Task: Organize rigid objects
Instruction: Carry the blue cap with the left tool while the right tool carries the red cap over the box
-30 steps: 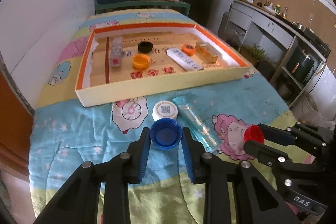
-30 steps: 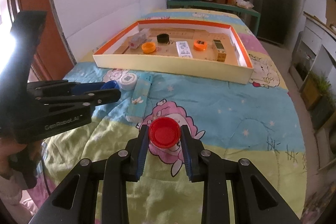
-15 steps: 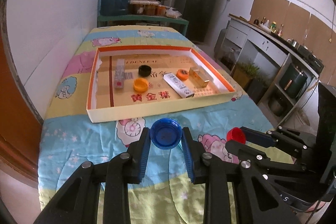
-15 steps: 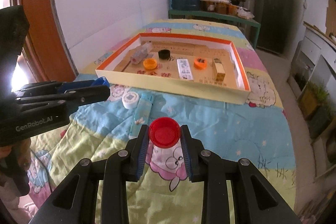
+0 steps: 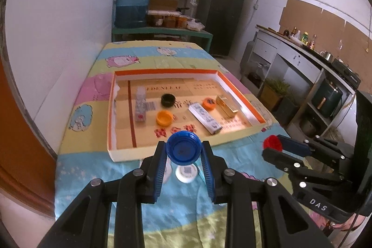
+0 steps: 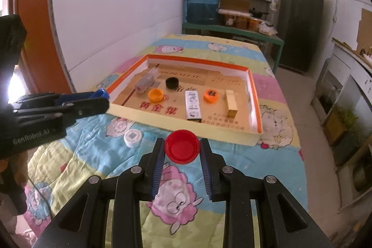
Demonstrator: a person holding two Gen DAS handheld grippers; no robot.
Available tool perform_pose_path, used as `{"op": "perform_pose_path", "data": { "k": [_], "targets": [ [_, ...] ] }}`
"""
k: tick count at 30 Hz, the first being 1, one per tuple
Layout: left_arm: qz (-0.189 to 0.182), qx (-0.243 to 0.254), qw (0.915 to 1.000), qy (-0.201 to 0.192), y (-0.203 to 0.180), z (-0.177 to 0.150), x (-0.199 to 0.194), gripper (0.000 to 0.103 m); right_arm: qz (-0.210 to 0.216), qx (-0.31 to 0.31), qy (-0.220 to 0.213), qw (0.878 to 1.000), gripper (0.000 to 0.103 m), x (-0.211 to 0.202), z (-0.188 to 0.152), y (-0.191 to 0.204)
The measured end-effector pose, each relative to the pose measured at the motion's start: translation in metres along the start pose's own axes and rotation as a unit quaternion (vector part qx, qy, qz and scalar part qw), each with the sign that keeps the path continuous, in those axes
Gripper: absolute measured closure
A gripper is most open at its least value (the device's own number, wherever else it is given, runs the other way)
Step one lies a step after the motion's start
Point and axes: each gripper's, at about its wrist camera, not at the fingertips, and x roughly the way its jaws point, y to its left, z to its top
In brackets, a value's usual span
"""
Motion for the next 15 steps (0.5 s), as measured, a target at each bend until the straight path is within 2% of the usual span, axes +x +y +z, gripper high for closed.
{"op": "perform_pose_path", "data": {
  "k": [7, 15],
  "targets": [
    [0.009, 0.016, 0.9998, -0.009, 0.001, 0.026, 0.006, 0.073, -0.002, 0.001, 0.001, 1.0, 0.073, 0.009, 0.018, -0.014],
    [0.013, 0.037, 0.9992, -0.005, 0.0, 0.067, 0.036, 0.073, 0.003, -0.013, 0.001, 1.0, 0.073, 0.031, 0.059, -0.032]
  ]
}}
